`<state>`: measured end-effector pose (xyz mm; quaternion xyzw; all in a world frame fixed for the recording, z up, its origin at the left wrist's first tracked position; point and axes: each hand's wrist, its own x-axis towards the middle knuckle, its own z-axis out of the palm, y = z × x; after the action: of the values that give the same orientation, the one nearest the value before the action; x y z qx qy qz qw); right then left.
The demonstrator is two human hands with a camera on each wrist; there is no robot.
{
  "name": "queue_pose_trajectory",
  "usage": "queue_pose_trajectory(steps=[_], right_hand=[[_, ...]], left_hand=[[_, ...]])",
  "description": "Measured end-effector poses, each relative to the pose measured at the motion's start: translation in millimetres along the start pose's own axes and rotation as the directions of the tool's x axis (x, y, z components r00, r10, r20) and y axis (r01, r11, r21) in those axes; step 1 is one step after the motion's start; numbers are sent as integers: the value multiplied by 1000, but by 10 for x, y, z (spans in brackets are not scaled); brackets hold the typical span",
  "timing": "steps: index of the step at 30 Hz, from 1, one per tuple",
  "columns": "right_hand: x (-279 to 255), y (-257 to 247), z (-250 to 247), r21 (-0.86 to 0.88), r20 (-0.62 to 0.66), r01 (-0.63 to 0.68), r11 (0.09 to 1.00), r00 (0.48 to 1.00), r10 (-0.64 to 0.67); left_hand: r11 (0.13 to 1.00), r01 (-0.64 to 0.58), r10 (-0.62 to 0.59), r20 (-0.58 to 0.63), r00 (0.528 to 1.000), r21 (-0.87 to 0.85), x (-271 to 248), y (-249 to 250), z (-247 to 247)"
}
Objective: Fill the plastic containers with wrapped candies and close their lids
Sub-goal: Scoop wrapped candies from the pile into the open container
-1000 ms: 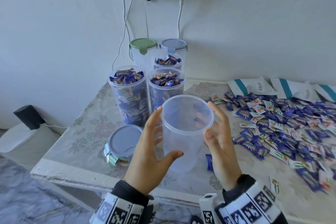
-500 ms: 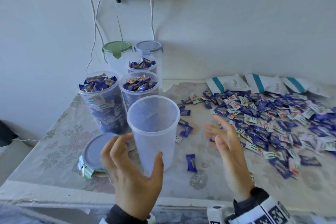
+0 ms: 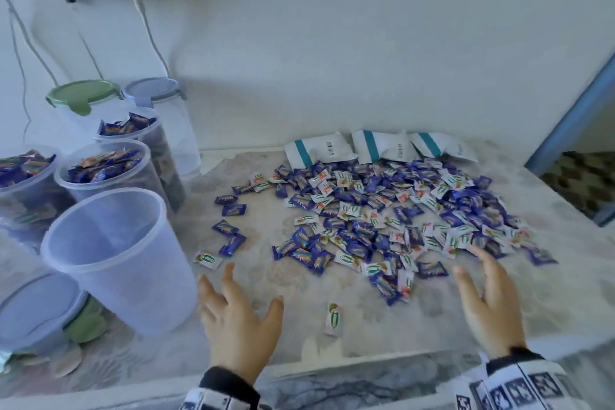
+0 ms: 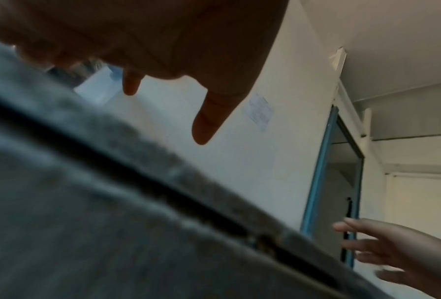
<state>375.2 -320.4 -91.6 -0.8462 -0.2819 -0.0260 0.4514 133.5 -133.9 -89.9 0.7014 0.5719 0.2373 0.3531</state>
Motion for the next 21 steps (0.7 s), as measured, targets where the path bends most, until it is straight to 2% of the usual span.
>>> queue_pose_trajectory(steps=[2, 5, 7, 9, 16, 19, 21], right_hand=[[212, 333, -156, -152, 31, -38, 988, 999, 43], [518, 737, -307, -346, 97, -133, 929, 980, 176], [679, 855, -356, -357, 148, -158, 921, 963, 223], [779, 841, -366, -293, 233, -155, 943, 946, 227], [740, 653, -242, -160, 528, -56, 986, 839, 134], [654, 520, -129, -129, 620, 83, 988, 784, 15], [596, 412, -65, -88, 684, 175, 981, 727, -68]], left_hand=[[996, 31, -33, 29, 999, 84, 63, 61, 57], [977, 47, -66, 85, 994, 207, 100, 150, 166], [956, 4, -43, 128, 991, 292, 46, 204, 264], [938, -57, -2, 170, 985, 342, -57, 273, 383], [861, -219, 86, 294, 952, 459, -426, 657, 938], [851, -264, 106, 343, 933, 454, -523, 799, 1145], [877, -280, 132, 367, 921, 390, -564, 888, 1246]])
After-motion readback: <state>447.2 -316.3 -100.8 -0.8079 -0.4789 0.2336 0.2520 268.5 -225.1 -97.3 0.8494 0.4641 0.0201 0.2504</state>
